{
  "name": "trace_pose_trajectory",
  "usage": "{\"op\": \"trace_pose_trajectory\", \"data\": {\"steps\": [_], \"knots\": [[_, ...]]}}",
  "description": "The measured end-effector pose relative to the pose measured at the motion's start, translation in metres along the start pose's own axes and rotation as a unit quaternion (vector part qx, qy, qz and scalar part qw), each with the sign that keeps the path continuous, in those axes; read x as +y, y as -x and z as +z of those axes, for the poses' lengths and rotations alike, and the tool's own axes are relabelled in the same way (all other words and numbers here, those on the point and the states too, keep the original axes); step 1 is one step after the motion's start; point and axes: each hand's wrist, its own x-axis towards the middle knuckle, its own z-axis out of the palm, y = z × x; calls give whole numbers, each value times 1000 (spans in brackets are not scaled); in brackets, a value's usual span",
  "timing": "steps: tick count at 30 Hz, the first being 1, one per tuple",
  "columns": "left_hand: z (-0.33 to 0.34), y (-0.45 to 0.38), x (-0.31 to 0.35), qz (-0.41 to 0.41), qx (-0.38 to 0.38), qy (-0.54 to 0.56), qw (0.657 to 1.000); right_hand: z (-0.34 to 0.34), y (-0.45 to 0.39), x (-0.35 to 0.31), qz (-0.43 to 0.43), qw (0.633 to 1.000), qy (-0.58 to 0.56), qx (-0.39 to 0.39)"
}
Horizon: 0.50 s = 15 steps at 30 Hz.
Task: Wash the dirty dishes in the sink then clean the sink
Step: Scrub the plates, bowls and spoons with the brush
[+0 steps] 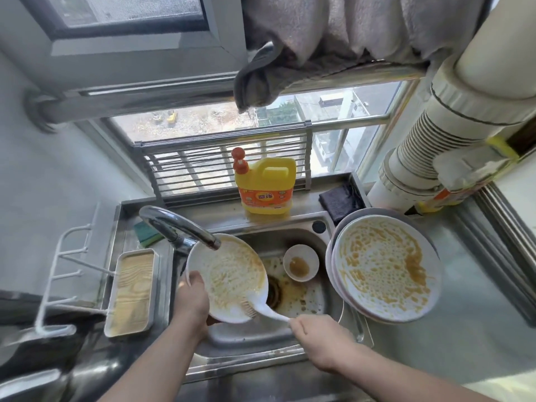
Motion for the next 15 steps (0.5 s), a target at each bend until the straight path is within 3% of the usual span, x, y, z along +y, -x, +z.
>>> {"op": "trace_pose_trajectory", "data": {"steps": [6,8,12,15], "knots": [[-2,5,-15,32,-27,-15,999,-35,-52,-7,41,995,35,86],[-5,4,-14,43,-20,-14,999,-24,-55,-12,33,996,25,73],[-15,5,-11,76,27,-35,996,43,-21,-6,-21,999,17,-22],[-19,10,-18,97,36,-70,992,46,-14,1,-14,1000,-5,-17]]}}
